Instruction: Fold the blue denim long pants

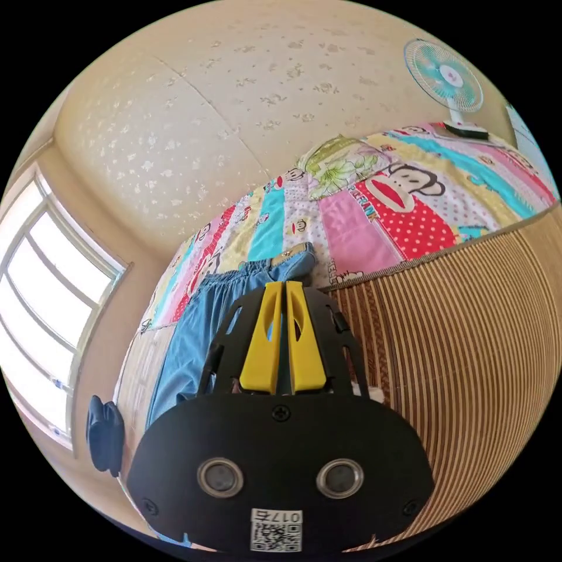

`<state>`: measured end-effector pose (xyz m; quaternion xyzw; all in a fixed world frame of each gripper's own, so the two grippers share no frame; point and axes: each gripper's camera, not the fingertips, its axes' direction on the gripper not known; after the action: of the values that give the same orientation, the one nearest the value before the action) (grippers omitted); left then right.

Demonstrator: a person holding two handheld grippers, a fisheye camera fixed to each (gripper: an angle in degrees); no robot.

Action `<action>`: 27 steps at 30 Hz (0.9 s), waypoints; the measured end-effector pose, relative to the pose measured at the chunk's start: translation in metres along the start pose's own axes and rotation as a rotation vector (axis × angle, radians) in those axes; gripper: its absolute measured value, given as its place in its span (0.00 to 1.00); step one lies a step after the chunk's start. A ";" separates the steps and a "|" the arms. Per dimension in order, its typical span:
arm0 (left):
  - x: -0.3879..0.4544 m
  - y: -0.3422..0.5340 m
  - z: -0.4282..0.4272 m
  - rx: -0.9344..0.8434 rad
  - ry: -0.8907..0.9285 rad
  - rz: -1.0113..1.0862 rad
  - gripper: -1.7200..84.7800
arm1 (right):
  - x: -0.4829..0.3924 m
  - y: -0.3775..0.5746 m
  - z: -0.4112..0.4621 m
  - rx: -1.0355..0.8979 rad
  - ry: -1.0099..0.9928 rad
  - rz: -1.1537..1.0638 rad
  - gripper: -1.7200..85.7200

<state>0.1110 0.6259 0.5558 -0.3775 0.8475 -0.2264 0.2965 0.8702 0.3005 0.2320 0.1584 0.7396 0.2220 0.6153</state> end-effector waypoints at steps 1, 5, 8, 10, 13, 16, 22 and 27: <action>0.006 0.003 -0.009 0.016 0.015 0.011 0.01 | -0.013 0.000 -0.001 0.008 0.008 -0.027 0.03; 0.020 0.015 -0.043 0.080 0.076 0.006 0.01 | -0.112 0.011 0.003 0.041 0.076 -0.225 0.03; 0.028 0.030 -0.078 0.127 0.056 -0.006 0.01 | -0.181 0.030 0.015 0.060 0.091 -0.325 0.03; 0.034 0.043 -0.111 0.179 -0.013 -0.021 0.01 | -0.217 0.043 0.025 0.083 0.096 -0.341 0.03; 0.037 0.060 -0.145 0.262 -0.081 -0.062 0.01 | -0.275 0.069 0.051 0.102 0.130 -0.390 0.03; 0.042 0.072 -0.165 0.311 -0.230 -0.113 0.01 | -0.319 0.096 0.081 0.113 0.130 -0.391 0.03; 0.038 0.084 -0.188 0.371 -0.361 -0.174 0.01 | -0.381 0.140 0.146 0.063 0.229 -0.438 0.03; 0.027 0.097 -0.193 0.449 -0.378 -0.222 0.01 | -0.392 0.155 0.166 0.001 0.104 -0.475 0.07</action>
<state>-0.0826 0.6955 0.6273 -0.4282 0.6598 -0.3650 0.4981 1.1020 0.2561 0.6181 -0.0313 0.7869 0.0788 0.6112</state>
